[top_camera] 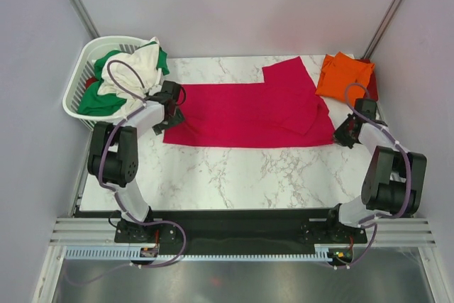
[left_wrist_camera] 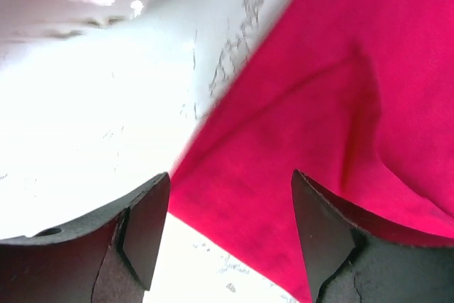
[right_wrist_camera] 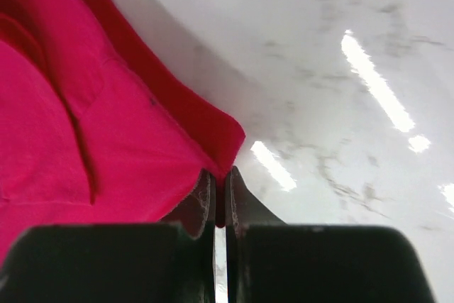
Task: Fold and stack the t-shirts
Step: Fold the tshirt
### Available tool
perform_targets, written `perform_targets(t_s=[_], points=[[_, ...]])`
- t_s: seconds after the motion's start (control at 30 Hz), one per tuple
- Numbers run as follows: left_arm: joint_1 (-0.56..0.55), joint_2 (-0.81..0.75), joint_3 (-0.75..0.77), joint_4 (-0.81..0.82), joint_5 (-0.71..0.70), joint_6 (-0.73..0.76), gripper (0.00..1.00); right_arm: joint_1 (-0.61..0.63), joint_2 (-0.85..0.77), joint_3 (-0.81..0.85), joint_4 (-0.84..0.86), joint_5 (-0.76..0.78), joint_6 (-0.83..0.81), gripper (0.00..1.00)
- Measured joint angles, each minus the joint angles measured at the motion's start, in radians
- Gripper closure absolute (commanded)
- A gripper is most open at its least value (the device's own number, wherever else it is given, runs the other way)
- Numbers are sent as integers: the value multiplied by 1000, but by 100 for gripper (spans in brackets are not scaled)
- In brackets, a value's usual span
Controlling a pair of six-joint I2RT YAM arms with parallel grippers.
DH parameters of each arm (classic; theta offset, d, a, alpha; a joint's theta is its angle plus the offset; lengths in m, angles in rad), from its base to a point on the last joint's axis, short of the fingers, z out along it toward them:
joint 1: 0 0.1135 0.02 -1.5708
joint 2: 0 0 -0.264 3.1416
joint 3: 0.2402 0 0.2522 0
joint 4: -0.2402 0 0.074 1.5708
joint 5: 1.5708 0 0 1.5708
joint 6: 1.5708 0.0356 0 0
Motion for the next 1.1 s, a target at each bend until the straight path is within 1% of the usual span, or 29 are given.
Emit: perform_targets(t_s=[0.1, 0.13, 0.2, 0.23, 0.27, 0.3, 0.33, 0.37, 0.4, 0.43, 0.47, 0.5, 0.53, 0.57, 0.6, 0.63, 0.67, 0.7, 0.73, 0.77, 0.8, 0.83, 0.87, 0.97, 1.1], points=[[-29, -23, -35, 3, -9, 0, 25, -67, -80, -35, -21, 34, 1, 100], [-43, -29, -53, -9, 9, 0, 25, -85, -109, -50, -29, 59, 2, 100], [-68, -29, -100, -37, 29, 0, 26, -97, -150, -74, -40, 89, 3, 100], [-80, -38, -115, -39, 32, -11, 26, -100, -164, -83, -46, 96, 3, 98], [-87, -51, -123, -45, 43, -12, 26, -103, -176, -91, -53, 103, 2, 91], [-95, -60, -139, -51, 47, -14, 27, -105, -180, -95, -58, 104, 2, 72], [-105, -68, -150, -52, 51, -19, 28, -105, -180, -97, -60, 103, 6, 60], [-111, -74, -157, -54, 53, -19, 28, -106, -180, -101, -60, 100, 3, 52], [-117, -81, -166, -56, 56, -22, 30, -107, -180, -105, -61, 97, 1, 37], [-125, -88, -173, -58, 57, -24, 32, -108, -180, -109, -63, 93, 2, 35], [-134, -93, -180, -61, 57, -25, 33, -108, -180, -114, -62, 90, -5, 35], [-142, -97, -184, -63, 57, -25, 38, -108, -180, -119, -63, 87, -10, 34], [-150, -98, -186, -66, 57, -27, 41, -108, -180, -122, -63, 86, -12, 34], [-154, -98, -186, -66, 58, -29, 44, -108, -180, -124, -63, 84, -13, 35], [-157, -98, -187, -65, 58, -30, 55, -108, -180, -125, -63, 82, -13, 36], [-160, -98, -187, -65, 60, -35, 62, -108, -180, -126, -63, 82, -15, 36], [-161, -97, -188, -65, 61, -38, 71, -108, -180, -126, -63, 78, -16, 38], [-163, -97, -188, -64, 62, -40, 90, -108, -180, -127, -62, 75, -16, 44], [-164, -97, -188, -64, 62, -45, 97, -108, -180, -130, -59, 73, -19, 48], [-165, -97, -188, -65, 61, -43, 98, -108, -180, -134, -57, 70, -21, 55], [-166, -97, -188, -67, 61, -40, 98, -108, -180, -140, -56, 66, -24, 80], [-166, -98, -188, -67, 61, -40, 98, -108, -180, -145, -54, 62, -27, 93], [-166, -100, -188, -68, 61, -40, 98, -108, -180, -152, -51, 56, -28, 100], [-166, -122, -201, -79, 61, -40, 98, -108, -180, -172, -50, 48, -25, 100], [-167, -209, -248, -127, 38, -47, 98, -108, -184, -200, -42, 49, -23, 100]])
